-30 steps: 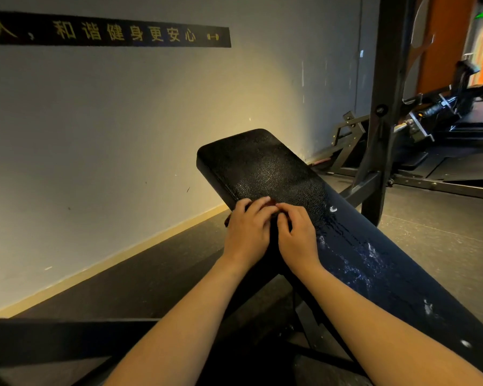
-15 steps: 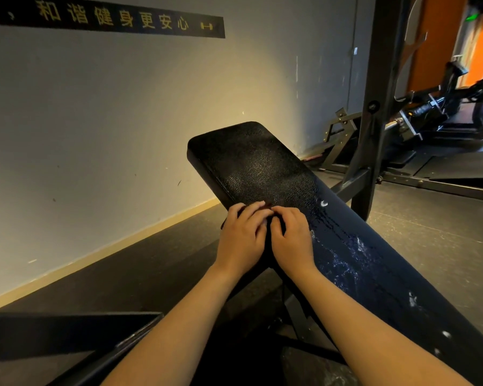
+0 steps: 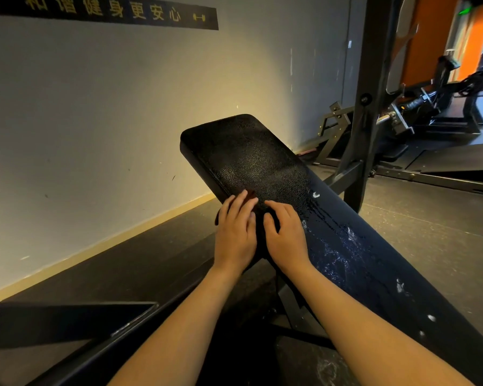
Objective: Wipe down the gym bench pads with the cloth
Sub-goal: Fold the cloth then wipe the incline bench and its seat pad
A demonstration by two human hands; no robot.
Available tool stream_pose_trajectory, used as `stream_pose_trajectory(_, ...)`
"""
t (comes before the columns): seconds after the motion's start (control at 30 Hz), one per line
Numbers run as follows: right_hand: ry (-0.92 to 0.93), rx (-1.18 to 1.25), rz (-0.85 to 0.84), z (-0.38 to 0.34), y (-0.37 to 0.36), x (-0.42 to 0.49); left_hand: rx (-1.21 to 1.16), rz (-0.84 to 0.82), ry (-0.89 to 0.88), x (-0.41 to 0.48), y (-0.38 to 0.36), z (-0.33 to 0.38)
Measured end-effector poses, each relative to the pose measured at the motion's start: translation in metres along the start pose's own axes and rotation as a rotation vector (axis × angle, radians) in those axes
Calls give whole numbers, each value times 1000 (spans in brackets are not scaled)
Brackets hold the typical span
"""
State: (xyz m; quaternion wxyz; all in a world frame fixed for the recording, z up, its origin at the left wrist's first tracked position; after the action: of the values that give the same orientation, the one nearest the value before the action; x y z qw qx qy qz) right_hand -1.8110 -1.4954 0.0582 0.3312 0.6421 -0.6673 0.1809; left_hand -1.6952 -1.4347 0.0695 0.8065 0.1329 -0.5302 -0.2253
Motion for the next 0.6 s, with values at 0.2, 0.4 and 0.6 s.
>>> stream_pose_trajectory(0.2, 35, -81, -99, 8, 7, -15, 15, -54, -36, 8, 8, 3)
stream_pose_trajectory(0.4, 42, -100, -91, 6, 7, -16, 38, 59, 77, 12, 3, 8)
stream_pose_trajectory(0.6, -23, 15, -69, 5, 16, -18, 9, 24, 50, -16, -1, 15)
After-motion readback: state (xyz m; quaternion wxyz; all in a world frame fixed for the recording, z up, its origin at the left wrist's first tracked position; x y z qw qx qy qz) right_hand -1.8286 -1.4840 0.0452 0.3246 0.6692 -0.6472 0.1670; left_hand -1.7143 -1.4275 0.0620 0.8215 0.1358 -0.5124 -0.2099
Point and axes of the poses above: each hand's wrist, its own x-axis towards the middle knuckle, its own y-axis out of the back of the hand, z = x × y, the point moved 5 cm from there along x, towards the middle knuckle, and after that the axes turned 11 degrees about z, right-handed, at the moved point
